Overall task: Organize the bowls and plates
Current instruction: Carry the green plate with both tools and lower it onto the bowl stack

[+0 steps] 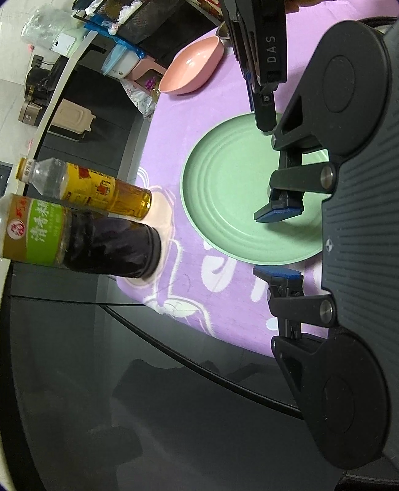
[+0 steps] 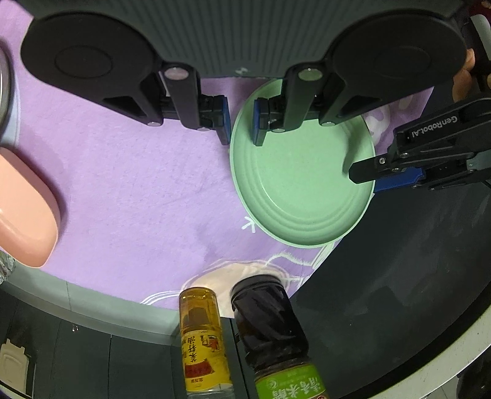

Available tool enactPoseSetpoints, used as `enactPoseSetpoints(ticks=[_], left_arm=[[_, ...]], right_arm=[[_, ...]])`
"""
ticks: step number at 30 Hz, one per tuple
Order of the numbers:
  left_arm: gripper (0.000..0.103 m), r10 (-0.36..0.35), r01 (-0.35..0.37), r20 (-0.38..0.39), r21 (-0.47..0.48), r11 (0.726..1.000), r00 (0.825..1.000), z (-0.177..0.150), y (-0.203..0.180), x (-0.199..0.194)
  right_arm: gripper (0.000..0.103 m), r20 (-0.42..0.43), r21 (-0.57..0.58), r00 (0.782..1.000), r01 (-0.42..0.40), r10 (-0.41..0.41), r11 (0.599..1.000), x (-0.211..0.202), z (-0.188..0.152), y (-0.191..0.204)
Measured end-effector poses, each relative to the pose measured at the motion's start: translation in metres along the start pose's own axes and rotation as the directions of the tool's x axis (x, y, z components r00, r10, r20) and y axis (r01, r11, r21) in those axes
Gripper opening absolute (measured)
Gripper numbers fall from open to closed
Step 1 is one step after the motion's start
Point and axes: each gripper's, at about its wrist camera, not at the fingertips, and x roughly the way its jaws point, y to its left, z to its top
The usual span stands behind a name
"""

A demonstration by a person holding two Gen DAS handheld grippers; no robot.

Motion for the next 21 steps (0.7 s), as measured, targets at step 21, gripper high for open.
enactPoseSetpoints(ticks=[21], left_arm=[[0.029, -0.002, 0.001, -0.046, -0.016, 1.000, 0.999, -0.007, 0.010, 0.022]], right_arm=[[0.016, -0.039, -0.004, 0.999, 0.005, -0.005, 1.000, 0.020, 0.004, 0.001]])
